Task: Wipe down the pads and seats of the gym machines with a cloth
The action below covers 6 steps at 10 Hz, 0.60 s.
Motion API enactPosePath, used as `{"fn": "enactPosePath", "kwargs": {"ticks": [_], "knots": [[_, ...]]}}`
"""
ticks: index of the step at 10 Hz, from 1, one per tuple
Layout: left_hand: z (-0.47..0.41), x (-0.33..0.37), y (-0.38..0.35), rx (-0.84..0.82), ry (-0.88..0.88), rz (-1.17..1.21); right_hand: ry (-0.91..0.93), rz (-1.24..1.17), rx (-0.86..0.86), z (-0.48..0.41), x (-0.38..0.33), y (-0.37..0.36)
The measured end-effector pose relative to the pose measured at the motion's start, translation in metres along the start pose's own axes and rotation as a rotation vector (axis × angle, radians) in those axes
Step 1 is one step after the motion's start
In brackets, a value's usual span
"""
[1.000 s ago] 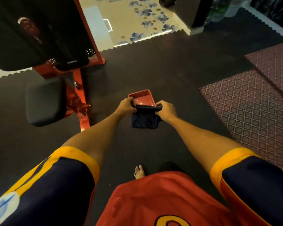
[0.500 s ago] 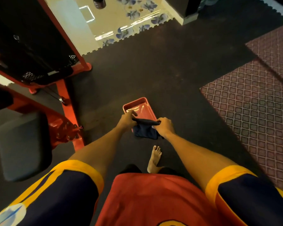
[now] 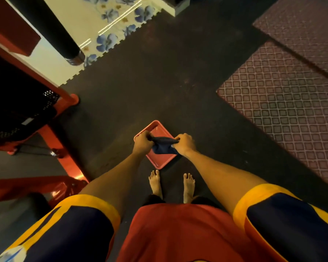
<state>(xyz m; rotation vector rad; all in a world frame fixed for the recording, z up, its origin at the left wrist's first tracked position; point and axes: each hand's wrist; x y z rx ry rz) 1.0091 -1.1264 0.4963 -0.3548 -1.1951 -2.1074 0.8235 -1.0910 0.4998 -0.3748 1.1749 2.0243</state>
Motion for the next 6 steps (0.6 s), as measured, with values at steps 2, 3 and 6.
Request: {"fn": "enactPosePath", "kwargs": {"ticks": [2, 3, 6], "knots": [[-0.047, 0.018, 0.033, -0.017, -0.005, -0.022, -0.044, -0.04, 0.057, -0.025, -0.036, -0.004], [-0.068, 0.019, 0.044, -0.071, 0.007, -0.006, -0.077, -0.067, 0.05, -0.034, -0.049, -0.009], [-0.082, 0.029, 0.05, -0.058, 0.11, 0.136, -0.156, -0.089, 0.044, -0.039, -0.054, -0.009]]}}
Point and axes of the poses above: each hand's wrist, its own z-axis away from the middle knuckle, its own y-axis out of the back of the hand, x = y × z, and after that the axes turned 8 degrees about y, right-handed
